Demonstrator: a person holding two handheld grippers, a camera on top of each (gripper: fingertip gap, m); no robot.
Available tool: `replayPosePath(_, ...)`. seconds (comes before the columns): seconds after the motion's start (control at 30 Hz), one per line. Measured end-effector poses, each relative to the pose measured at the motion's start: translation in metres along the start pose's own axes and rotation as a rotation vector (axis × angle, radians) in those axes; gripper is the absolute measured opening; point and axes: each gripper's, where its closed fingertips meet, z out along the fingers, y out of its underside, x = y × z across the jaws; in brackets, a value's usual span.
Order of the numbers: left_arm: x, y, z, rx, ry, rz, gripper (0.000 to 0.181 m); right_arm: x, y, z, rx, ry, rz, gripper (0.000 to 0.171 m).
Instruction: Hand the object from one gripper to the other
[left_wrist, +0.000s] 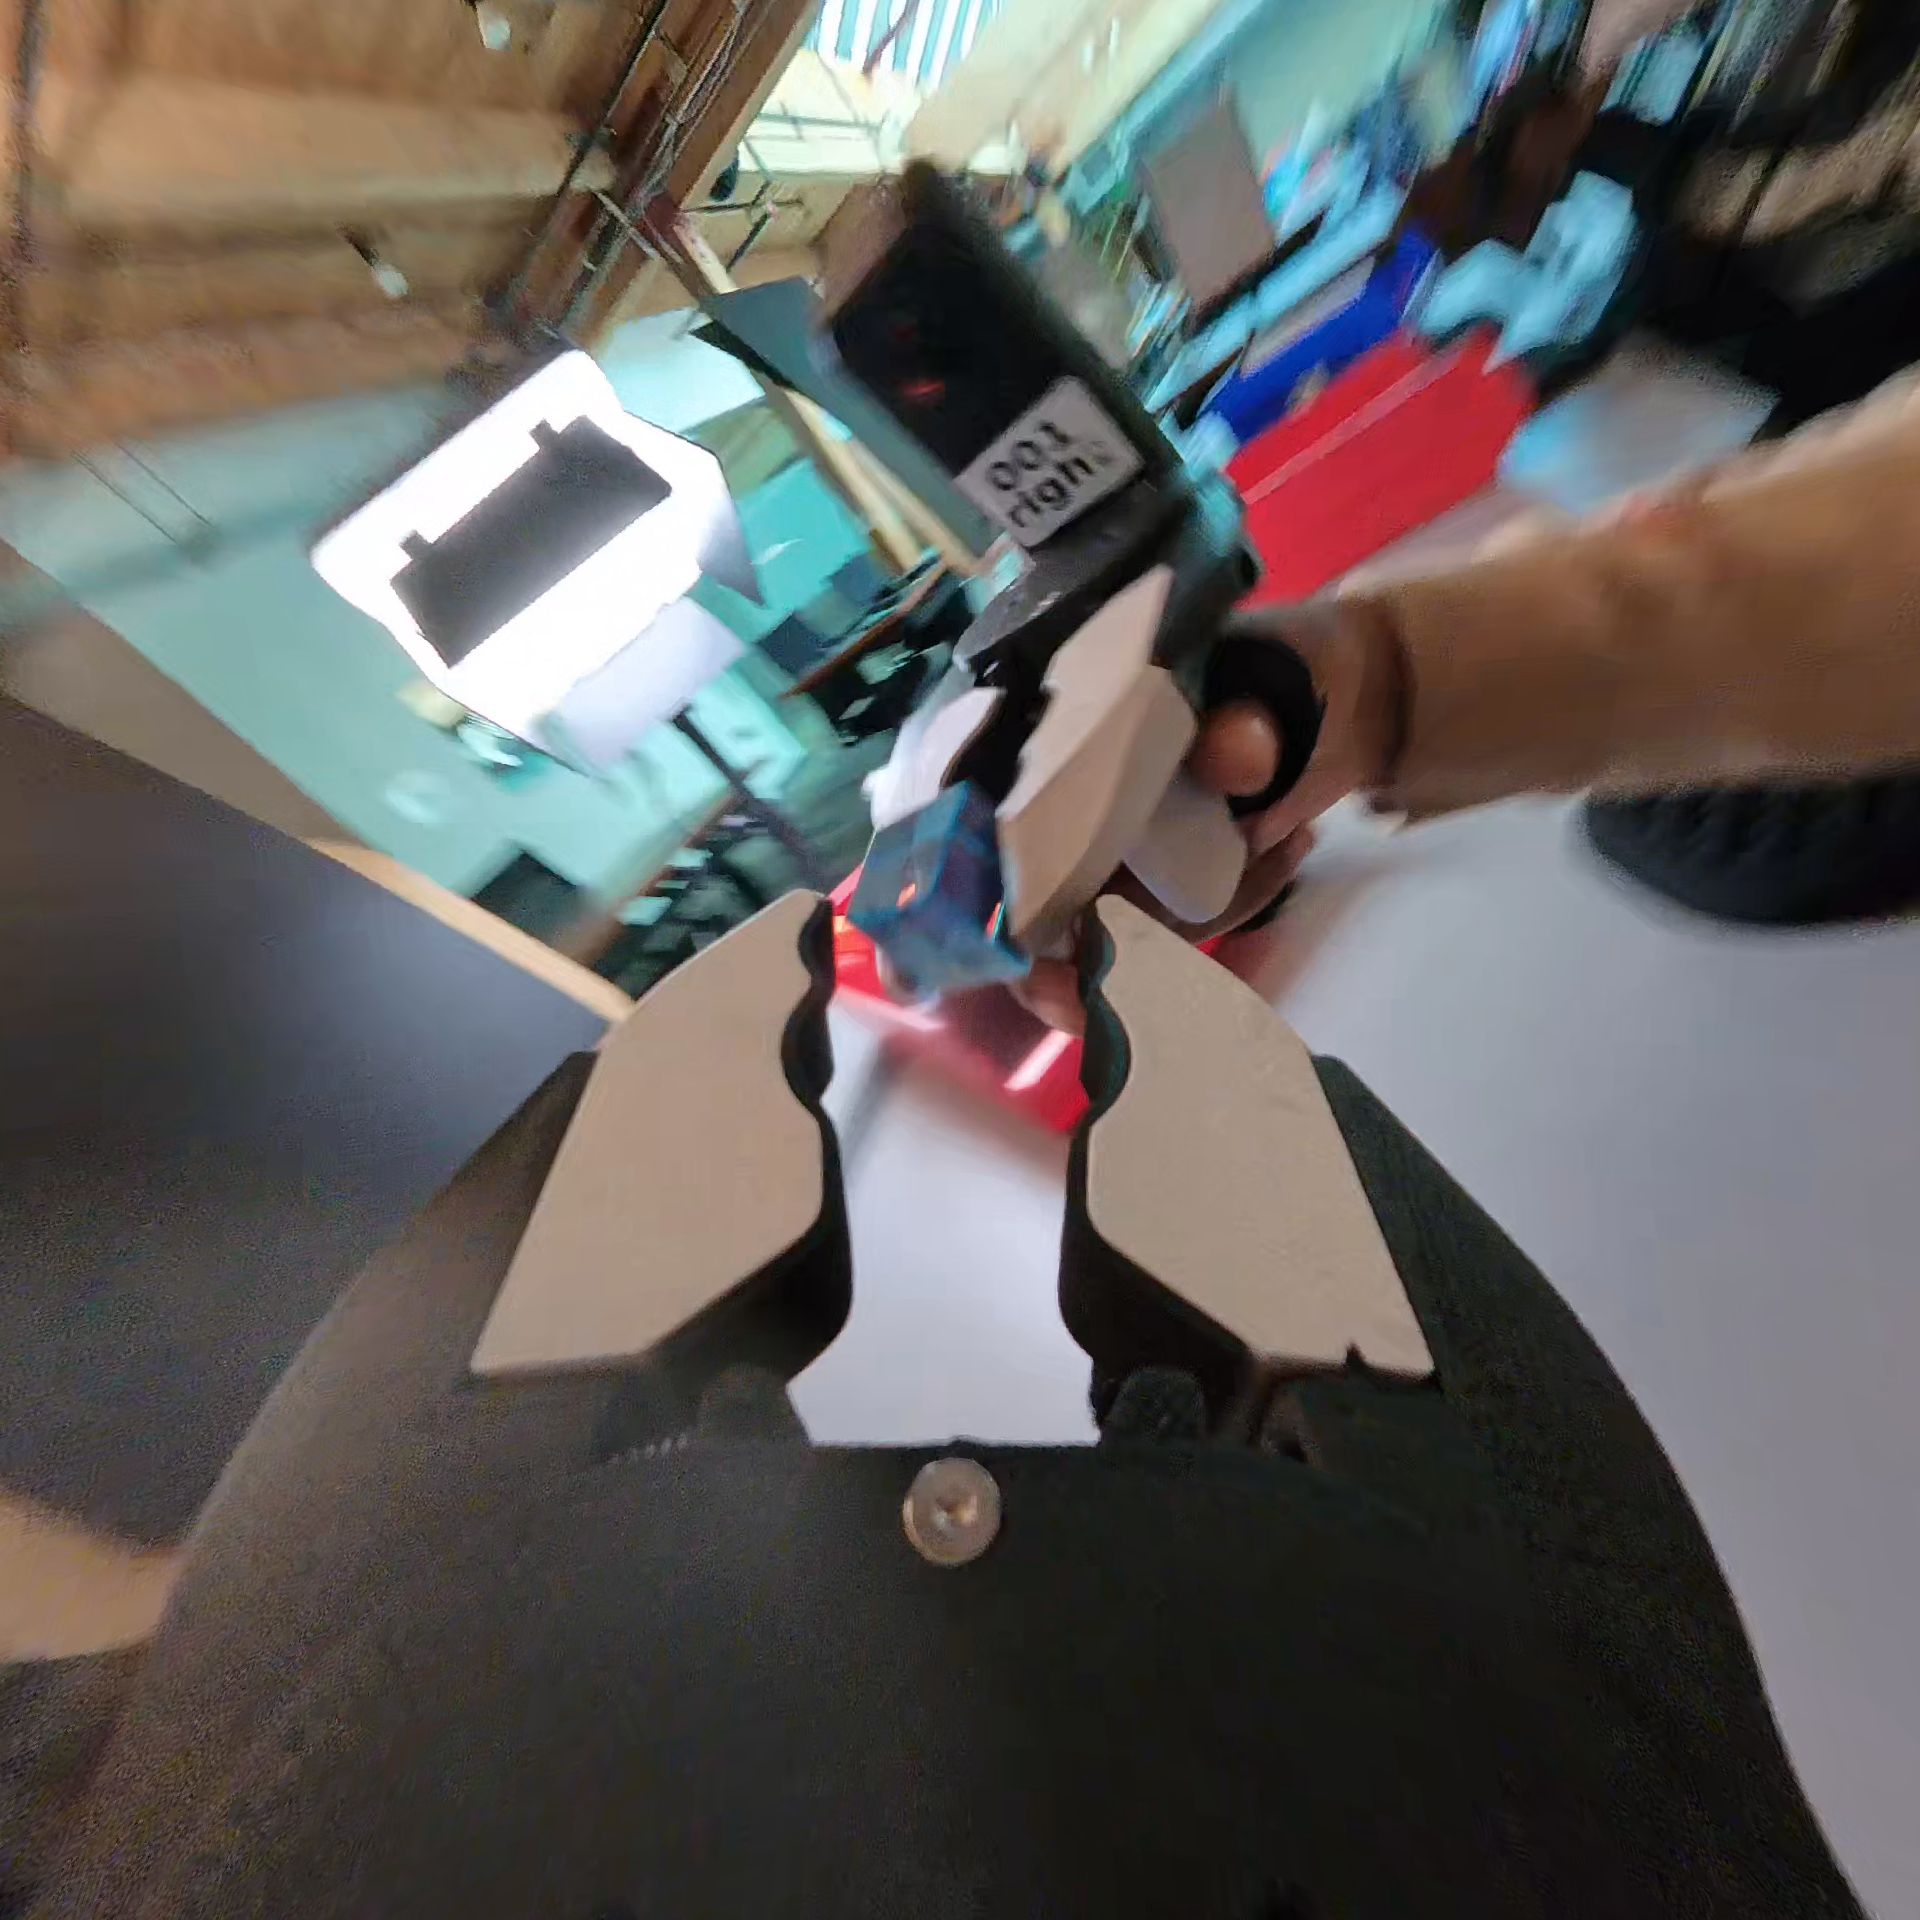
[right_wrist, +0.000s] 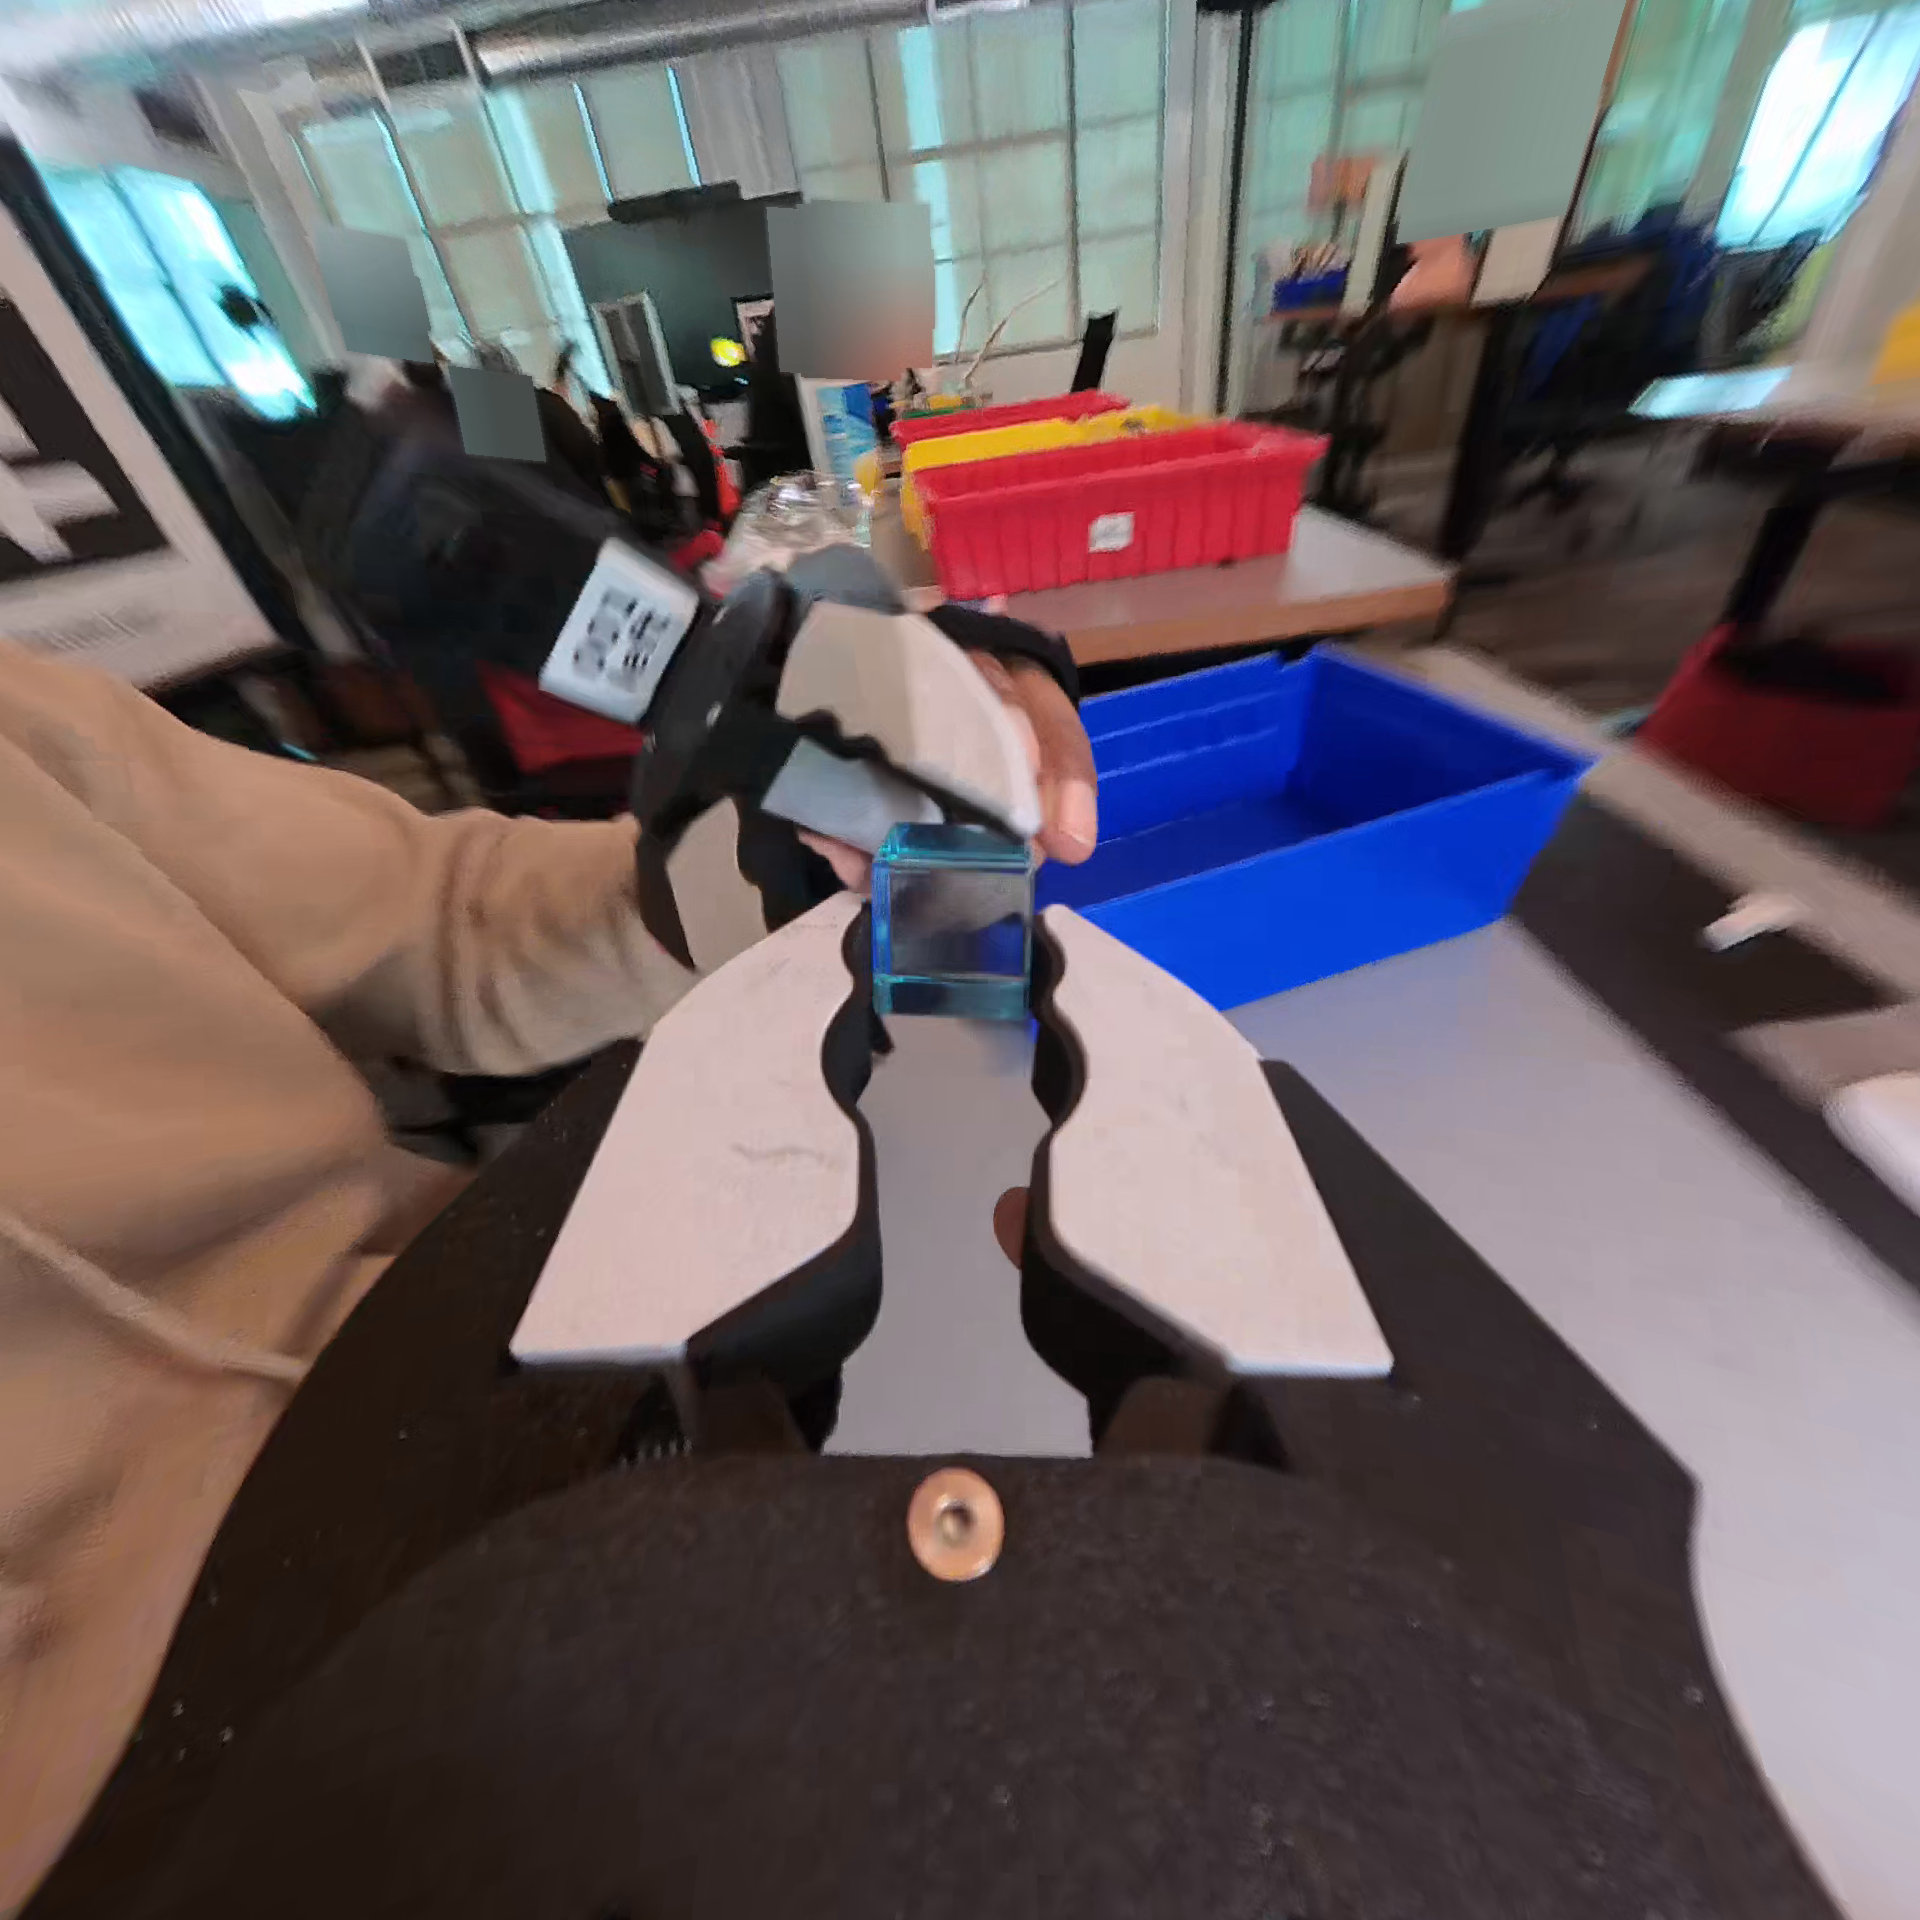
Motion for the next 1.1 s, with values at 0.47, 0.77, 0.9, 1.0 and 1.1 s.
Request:
replayPosePath(0.47,0.015,-0.027,-0.011,0.21,0.693,-1.282,0.029,-0.021,-0.003,0.0,-0.142,0.296,-1.096,0.027)
replayPosePath(0.77,-0.018,-0.003,-0.005,0.038,0.007,-0.3,0.029,0.0,-0.004,-0.011,-0.081,0.11,-0.181,0.056)
replayPosePath(0.9,-0.011,0.004,0.001,-0.062,-0.149,0.15,0.029,-0.005,-0.009,-0.005,0.019,-0.053,0.175,0.056)
replayPosePath(1.0,-0.006,0.014,0.008,-0.152,-0.22,0.414,0.029,0.009,0.006,0.004,-0.051,0.066,0.184,0.043)
replayPosePath(1.1,-0.004,0.019,0.011,-0.15,-0.217,0.396,0.031,0.02,0.014,0.002,-0.128,0.182,0.079,0.034)
